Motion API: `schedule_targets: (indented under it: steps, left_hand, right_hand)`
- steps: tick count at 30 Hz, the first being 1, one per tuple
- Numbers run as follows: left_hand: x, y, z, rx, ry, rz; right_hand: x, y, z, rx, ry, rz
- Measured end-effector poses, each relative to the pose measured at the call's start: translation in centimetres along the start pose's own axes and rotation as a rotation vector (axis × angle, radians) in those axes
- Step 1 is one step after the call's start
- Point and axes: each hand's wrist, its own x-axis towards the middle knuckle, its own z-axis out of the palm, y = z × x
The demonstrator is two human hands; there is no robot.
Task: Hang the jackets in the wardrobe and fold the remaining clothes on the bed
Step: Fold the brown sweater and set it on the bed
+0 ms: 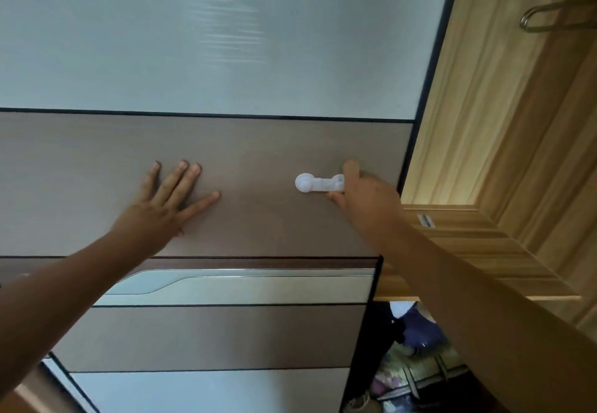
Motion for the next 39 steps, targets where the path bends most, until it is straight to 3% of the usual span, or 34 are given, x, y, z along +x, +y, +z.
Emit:
schedule_targets:
  steps: [9,16,22,28,31,35,39]
  left_hand:
    - [-5.2,-4.1,0.0,-0.012,-0.134,-0.090]
    - [-6.8,-4.3,-2.7,-0.096,-0.336,-0.213]
    - [-6.8,-3.4,-4.4,-0.141,-0.388,-0.260]
    - [-5.9,-0.7,-6.1,-0.246,-0.450,-0.401]
    - [-5.0,3.5,-7.3,-0.464,-0.384,-0.546]
    - [-1.4,8.4,-8.9,-0.705,-0.627,-0.392]
    - [4.7,14.2,-11.8,-0.815,-0.785,-0.144]
  right_hand:
    - [1.6,-6.7,2.4,-0.032,0.107,-0.120]
    - [1.7,-9.4,2.5,-0.039,0.107,-0.170]
    - [1.4,-9.4,2.3,0.002,0.090,-0.166]
    - [0.4,-8.2,1.4,0.217,-0.065,-0.198]
    - [-2.4,-6.4,1.0,0.381,-0.150,-0.197]
    - [-7.6,-1.6,0.7,0.385,-0.284,-0.153]
    - [-13.1,5.4,-1.3,0.240,-0.531,0.038]
